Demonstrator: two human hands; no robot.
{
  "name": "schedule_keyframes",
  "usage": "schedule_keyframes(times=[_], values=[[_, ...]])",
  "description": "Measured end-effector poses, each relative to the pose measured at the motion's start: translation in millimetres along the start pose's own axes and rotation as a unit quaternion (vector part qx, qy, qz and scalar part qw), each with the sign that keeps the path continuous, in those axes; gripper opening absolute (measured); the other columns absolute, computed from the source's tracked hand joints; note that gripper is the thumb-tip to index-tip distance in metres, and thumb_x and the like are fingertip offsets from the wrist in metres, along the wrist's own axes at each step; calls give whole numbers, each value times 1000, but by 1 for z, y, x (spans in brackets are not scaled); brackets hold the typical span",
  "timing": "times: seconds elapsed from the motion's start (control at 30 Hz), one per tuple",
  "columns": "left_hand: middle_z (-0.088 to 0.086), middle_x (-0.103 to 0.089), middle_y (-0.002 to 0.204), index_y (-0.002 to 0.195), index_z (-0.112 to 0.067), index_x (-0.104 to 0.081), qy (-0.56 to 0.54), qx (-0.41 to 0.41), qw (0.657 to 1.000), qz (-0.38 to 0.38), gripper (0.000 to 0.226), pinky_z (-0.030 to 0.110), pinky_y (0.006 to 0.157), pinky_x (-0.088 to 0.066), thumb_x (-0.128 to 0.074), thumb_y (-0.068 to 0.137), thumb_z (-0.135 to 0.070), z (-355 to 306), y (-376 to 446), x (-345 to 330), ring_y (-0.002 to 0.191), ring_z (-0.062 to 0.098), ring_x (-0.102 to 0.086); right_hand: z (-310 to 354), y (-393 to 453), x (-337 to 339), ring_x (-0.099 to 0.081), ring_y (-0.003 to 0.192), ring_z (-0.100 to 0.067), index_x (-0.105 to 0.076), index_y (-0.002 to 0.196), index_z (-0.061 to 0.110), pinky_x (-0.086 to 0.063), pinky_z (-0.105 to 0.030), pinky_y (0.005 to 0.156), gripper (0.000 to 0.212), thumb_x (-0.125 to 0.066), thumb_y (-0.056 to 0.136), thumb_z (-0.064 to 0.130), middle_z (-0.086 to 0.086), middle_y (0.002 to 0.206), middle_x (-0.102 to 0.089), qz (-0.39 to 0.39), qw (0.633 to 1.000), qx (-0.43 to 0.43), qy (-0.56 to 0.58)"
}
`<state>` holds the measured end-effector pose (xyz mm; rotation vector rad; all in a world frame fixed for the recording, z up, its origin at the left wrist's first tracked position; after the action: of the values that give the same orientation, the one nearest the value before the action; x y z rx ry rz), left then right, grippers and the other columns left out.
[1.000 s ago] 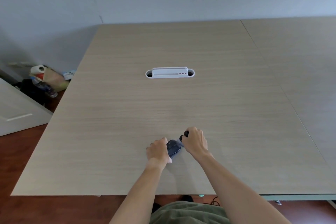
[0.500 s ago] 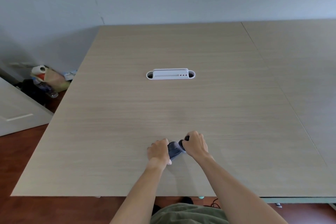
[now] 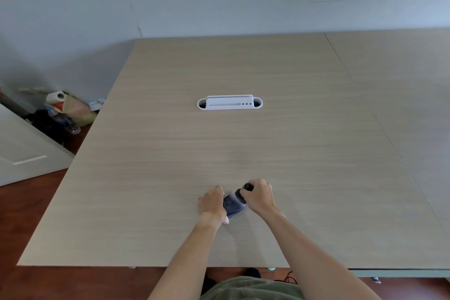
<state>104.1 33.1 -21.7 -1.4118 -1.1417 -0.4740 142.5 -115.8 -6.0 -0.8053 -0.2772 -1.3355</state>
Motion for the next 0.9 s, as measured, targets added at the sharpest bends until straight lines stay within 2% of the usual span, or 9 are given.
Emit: schedule_keyframes(times=[0.1, 0.17, 0.23, 0.37, 0.43, 0.53, 0.7, 0.83, 0.9], values=[[-1, -61, 112, 113, -17, -50, -12, 2, 1000, 3, 72, 31, 84, -45, -91, 55, -22, 0, -1, 1, 101, 22, -62, -6, -2, 3, -35, 55, -28, -40, 59, 10, -28, -29, 51, 22, -56, 74, 7, -3, 55, -41, -29, 998, -30, -39], [-1, -60, 113, 113, -17, -50, -13, 2, 1000, 3, 71, 31, 84, -46, -90, 55, -22, 1, 0, 1, 101, 22, -62, -5, -2, 5, -32, 55, -26, -39, 59, 8, -27, -29, 50, 22, -55, 73, 9, -2, 54, -38, -48, 998, -29, -20], [-1, -59, 113, 114, -17, -49, -14, 1, 1000, 2, 72, 33, 86, -47, -90, 55, -22, 1, -1, 0, 103, 23, -61, -1, -3, 1, -29, 57, -21, -39, 57, 3, -28, -32, 50, 20, -55, 68, 10, -3, 53, -38, -25, 999, -13, 15], [-1, -61, 110, 111, -17, -50, -18, -1, 1000, -1, 70, 33, 83, -48, -90, 53, -21, 1, -2, 2, 100, 23, -62, -5, -3, 3, -33, 53, -25, -34, 55, 12, -24, -27, 46, 29, -56, 73, 9, -1, 53, -39, -26, 999, -29, -26], [-2, -62, 110, 110, -18, -50, -25, 1, 1000, -2, 70, 33, 82, -48, -90, 53, -21, 1, -3, 2, 99, 23, -62, -5, -2, 5, -32, 52, -23, -38, 55, 10, -24, -26, 46, 26, -56, 73, 11, -1, 53, -40, -38, 999, -28, -9], [-3, -61, 111, 110, -19, -50, -38, 4, 999, -3, 70, 33, 83, -48, -89, 53, -20, 3, -3, 1, 101, 22, -61, 0, -4, -1, -34, 56, -20, -49, 60, -2, -30, -31, 48, 18, -57, 68, 13, -3, 54, -44, -3, 1000, -11, 18], [-2, -59, 112, 110, -21, -52, -58, 7, 998, -13, 70, 33, 80, -47, -90, 51, -19, 4, -5, 1, 99, 22, -61, -8, -6, 7, -40, 54, -26, -56, 66, -2, -29, -28, 46, 15, -58, 73, 11, -8, 58, -51, -42, 998, -41, -9], [-4, -60, 110, 105, -23, -52, -66, 7, 998, -18, 67, 32, 79, -48, -90, 51, -20, 6, -5, 2, 99, 20, -61, -2, -9, -4, -46, 57, -19, -63, 68, -2, -37, -30, 50, 14, -59, 71, 11, -16, 65, -65, 15, 1000, -6, 19], [-4, -60, 108, 104, -23, -52, -62, 5, 998, -21, 66, 32, 78, -48, -90, 50, -22, 6, -5, 2, 98, 20, -61, -7, -11, -2, -48, 57, -24, -63, 72, 0, -36, -29, 49, 13, -60, 73, 13, -15, 71, -67, -7, 1000, -24, -8]])
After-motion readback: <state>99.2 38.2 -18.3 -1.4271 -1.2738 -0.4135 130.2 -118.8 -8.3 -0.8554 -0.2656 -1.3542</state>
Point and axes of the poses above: each hand's wrist, its own y-axis towards the middle knuckle, its own x-axis out of the back of the hand, z = x × y, the point moved 7 cm from there along y, towards the middle knuckle
